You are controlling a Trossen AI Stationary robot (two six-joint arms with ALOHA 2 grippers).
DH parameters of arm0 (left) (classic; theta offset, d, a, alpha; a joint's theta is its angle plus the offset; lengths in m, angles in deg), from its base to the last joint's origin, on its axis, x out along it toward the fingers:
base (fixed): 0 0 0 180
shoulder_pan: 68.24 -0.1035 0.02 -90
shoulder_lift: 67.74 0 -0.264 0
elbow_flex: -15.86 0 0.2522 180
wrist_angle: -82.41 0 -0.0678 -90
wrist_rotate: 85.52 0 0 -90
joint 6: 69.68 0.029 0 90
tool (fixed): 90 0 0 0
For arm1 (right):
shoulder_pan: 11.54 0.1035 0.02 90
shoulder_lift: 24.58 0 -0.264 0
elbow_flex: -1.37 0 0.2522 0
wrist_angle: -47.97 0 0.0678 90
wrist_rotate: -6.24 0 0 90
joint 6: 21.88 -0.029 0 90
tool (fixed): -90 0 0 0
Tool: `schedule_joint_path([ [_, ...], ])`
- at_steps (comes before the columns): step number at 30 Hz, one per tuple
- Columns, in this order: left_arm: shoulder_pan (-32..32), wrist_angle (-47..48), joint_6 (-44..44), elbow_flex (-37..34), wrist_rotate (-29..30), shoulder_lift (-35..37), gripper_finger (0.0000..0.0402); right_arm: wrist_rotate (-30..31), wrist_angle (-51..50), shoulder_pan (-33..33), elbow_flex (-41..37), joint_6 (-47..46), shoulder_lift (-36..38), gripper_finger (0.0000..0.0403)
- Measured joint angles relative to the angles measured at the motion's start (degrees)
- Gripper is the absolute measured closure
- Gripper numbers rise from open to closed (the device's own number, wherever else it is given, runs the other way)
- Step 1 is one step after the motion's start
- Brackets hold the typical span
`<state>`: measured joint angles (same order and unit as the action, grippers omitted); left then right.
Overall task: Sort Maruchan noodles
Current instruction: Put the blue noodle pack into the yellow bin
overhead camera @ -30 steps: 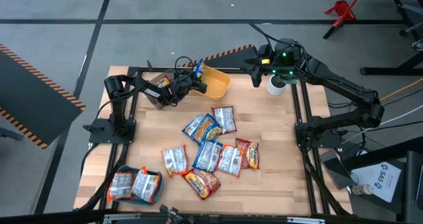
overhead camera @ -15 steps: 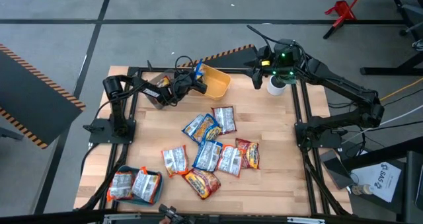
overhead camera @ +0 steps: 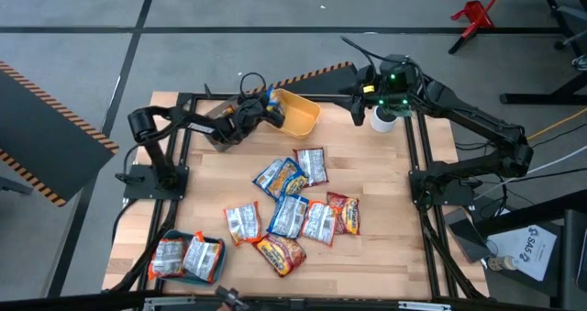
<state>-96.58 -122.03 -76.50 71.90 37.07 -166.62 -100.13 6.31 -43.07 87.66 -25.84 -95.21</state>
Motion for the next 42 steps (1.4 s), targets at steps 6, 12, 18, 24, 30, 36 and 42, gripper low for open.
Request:
schedule_joint_path([
  [6,0.32,0.83,5.35,0.0,0.94,7.96,0.0108,0.31,-6.2,0.0,0.0,-0.56,-0.36,0.0212],
  [12,1.43,5.57,-0.79,0.0,-7.6,18.73,0.0108,-1.22,-11.5,1.17,-3.07,-2.31,-0.66,0.0212],
  [18,5.32,16.42,-14.27,0.02,-27.7,24.91,0.0108,-4.83,-0.02,6.73,-14.52,-2.89,-0.74,0.0212],
  [24,13.38,29.07,-19.89,0.04,-29.75,23.5,0.0108,-3.54,16.21,10.54,-25.5,-7.76,-0.76,0.0212],
  [30,18.94,29.74,-23.49,0.19,-22.79,17.89,0.0108,-2.05,20.77,11.41,-29.57,-10.43,-0.76,0.0212],
  [36,21.75,29.89,-30.94,0.0,-23.07,10.2,0.0108,-2.13,21.09,11.3,-29.59,-10.69,-0.76,0.0212],
  [42,23.64,29.78,-36.77,0.0,-26.23,7.15,0.0108,-2.26,21.0,11.3,-29.59,-10.74,-0.74,0.0212],
])
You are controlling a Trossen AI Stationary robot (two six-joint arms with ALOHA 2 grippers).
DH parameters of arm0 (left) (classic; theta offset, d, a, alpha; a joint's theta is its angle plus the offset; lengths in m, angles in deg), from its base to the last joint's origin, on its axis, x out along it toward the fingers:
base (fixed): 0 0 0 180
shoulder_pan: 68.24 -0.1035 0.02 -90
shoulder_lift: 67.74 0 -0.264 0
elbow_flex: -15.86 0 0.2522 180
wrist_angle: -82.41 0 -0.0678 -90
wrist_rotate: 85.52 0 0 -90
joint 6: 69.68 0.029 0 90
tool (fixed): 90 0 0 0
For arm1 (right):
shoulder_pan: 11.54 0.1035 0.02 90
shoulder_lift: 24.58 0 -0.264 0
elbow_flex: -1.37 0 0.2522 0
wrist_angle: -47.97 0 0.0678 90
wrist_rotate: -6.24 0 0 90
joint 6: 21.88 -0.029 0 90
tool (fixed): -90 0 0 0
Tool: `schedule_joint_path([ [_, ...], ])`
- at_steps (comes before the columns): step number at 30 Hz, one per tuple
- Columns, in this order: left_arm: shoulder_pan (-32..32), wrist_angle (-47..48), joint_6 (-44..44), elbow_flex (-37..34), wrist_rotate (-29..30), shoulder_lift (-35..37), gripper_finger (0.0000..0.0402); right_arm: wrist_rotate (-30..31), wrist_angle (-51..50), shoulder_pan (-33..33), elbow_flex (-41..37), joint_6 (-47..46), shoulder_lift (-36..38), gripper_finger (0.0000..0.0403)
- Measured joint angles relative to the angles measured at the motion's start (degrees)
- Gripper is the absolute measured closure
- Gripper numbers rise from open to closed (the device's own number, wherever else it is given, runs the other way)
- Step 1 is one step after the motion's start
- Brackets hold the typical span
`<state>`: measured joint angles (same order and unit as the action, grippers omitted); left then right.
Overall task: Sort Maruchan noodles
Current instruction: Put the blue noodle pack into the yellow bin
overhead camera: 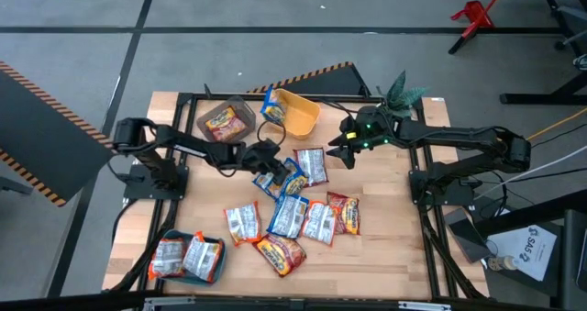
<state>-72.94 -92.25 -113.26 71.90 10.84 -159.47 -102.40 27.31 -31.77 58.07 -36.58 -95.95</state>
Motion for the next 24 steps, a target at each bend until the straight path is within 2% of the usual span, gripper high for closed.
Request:
schedule_joint_path([
  [6,3.02,-0.65,-2.83,0.03,-2.4,-1.77,0.011,0.0,-0.03,0.0,0.0,0.13,0.0,0.0212],
  [10,3.22,-0.73,-6.61,0.11,-4.96,-3.04,0.0129,0.46,-0.04,0.0,0.0,0.16,0.0,0.0212],
  [20,2.24,-0.55,-10.54,0.11,-7.41,-3.51,0.026,1.6,-0.08,-0.02,0.02,0.11,0.02,0.0212],
  [24,1.39,-1.89,-14.02,0.09,-7.83,-3.21,0.0298,1.6,-0.23,-0.02,0.02,0.07,0.02,0.0212],
])
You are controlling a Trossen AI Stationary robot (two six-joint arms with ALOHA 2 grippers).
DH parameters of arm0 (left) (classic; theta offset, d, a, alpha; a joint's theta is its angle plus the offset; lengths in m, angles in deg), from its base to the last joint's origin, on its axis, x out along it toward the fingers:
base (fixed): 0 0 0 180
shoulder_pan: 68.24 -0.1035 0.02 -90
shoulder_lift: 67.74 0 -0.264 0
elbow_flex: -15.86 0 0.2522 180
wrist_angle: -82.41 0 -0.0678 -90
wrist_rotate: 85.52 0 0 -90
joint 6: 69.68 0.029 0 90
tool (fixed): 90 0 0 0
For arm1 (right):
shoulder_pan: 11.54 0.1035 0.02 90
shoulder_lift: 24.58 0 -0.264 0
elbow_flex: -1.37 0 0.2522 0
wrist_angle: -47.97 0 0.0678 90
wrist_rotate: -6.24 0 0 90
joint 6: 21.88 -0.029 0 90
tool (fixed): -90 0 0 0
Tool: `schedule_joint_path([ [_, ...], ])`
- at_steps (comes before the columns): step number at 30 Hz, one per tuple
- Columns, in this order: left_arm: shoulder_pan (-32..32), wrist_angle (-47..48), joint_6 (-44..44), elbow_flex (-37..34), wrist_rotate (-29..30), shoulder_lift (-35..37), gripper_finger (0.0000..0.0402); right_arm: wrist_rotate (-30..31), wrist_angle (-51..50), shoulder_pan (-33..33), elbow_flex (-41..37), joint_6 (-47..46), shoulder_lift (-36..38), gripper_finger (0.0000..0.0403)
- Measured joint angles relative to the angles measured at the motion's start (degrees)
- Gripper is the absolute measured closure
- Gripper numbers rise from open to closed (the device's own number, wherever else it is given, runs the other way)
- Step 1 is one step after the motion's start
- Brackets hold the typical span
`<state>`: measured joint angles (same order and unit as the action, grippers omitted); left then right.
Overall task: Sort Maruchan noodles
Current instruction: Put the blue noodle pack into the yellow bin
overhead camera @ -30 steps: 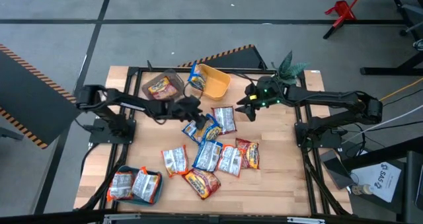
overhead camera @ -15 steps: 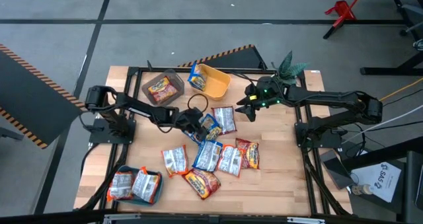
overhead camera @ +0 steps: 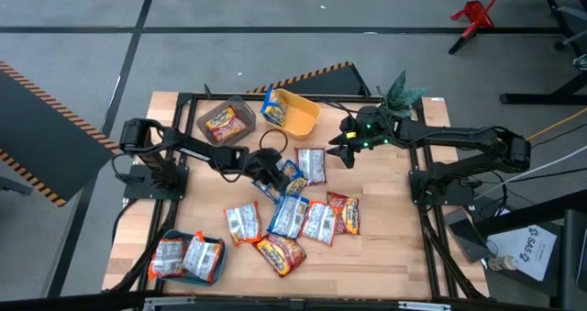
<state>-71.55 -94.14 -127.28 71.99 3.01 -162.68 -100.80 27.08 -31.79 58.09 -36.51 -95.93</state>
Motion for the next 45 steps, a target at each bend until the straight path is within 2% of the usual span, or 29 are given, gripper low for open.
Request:
schedule_joint_path([
  [7,-2.08,-0.91,-6.08,0.5,0.97,3.48,0.031,0.02,-0.33,0.0,0.0,0.0,0.02,0.0212],
  [11,-3.37,-1.16,-9.28,0.57,4.51,7.08,0.0312,-0.04,-0.28,-0.02,0.02,0.07,0.02,0.0212],
  [15,-3.8,-5.8,-12.95,0.57,16.13,9.96,0.0313,-0.02,-0.28,-0.02,0.02,0.1,0.04,0.0212],
  [21,-3.87,-18.71,-20.51,0.76,35.16,8.46,0.0313,0.0,-0.17,-0.02,0.02,0.11,0.04,0.0212],
  [25,-4.28,-19.75,-26.73,1.72,42.72,5.28,0.0313,0.02,-0.13,-0.02,0.02,0.13,0.04,0.0212],
  [28,-4.84,-20.37,-27.74,4.81,46.61,2.7,0.0313,0.02,-0.02,-0.02,0.02,0.13,0.04,0.0212],
  [31,-5.67,-19.93,-27.74,7.86,48.33,-0.59,0.0313,0.01,-0.02,-0.02,0.02,0.15,0.04,0.0212],
  [34,-7.14,-18.86,-29.24,10.79,47.6,-3.61,0.0313,-0.05,-0.02,-0.02,0.02,0.17,0.04,0.0212],
  [42,-9.64,-17.54,-45.46,13.64,48.6,-11.84,0.0313,-0.09,-0.02,-0.02,0.02,0.2,0.04,0.0212],
  [45,-9.99,-17.33,-48.0,13.72,50.04,-13.78,0.0313,-0.11,-0.04,-0.02,0.02,0.41,0.04,0.0212],
])
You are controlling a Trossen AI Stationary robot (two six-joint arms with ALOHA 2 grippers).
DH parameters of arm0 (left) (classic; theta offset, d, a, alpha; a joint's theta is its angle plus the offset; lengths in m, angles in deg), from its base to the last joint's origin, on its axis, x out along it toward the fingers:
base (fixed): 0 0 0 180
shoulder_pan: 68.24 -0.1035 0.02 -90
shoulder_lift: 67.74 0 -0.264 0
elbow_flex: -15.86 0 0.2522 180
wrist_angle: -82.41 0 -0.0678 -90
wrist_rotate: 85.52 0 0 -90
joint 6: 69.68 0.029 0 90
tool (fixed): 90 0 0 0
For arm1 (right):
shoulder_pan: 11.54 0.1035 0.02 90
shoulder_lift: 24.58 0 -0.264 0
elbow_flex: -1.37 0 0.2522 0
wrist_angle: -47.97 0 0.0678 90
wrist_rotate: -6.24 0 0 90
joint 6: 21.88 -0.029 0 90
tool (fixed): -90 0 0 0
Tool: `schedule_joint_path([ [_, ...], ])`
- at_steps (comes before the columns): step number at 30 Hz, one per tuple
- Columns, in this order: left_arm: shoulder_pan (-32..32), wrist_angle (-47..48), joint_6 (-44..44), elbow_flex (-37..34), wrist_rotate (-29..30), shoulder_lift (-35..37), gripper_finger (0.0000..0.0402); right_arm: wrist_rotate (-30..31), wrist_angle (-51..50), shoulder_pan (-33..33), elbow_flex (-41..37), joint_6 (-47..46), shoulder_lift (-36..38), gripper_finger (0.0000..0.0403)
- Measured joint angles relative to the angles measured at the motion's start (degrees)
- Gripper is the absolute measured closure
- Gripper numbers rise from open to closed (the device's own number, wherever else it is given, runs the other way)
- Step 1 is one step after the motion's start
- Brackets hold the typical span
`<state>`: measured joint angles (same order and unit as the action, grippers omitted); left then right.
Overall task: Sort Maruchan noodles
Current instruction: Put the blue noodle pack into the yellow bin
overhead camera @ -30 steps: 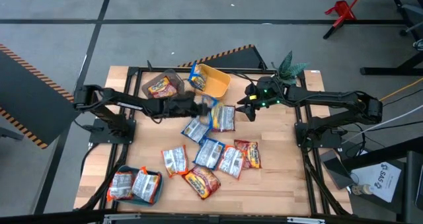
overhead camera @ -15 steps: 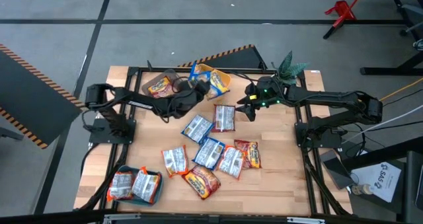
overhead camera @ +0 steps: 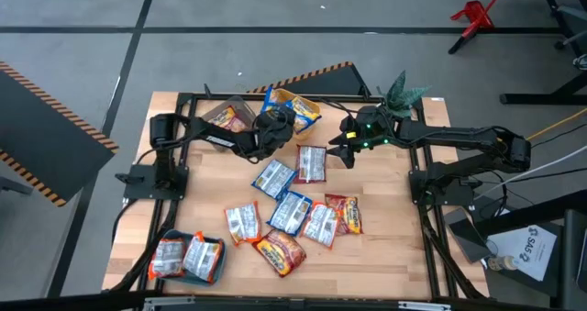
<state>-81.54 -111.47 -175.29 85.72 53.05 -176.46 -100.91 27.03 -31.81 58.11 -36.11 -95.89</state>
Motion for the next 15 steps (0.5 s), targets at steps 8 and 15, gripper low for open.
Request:
schedule_joint_path([
  [8,-0.11,0.19,-3.31,0.09,1.84,-1.62,0.0313,-0.46,0.0,0.0,0.0,0.77,0.0,0.0212],
  [15,-0.32,1.43,-3.47,0.07,2.96,-1.58,0.0313,-0.46,0.02,0.0,0.0,0.82,0.0,0.0212],
])
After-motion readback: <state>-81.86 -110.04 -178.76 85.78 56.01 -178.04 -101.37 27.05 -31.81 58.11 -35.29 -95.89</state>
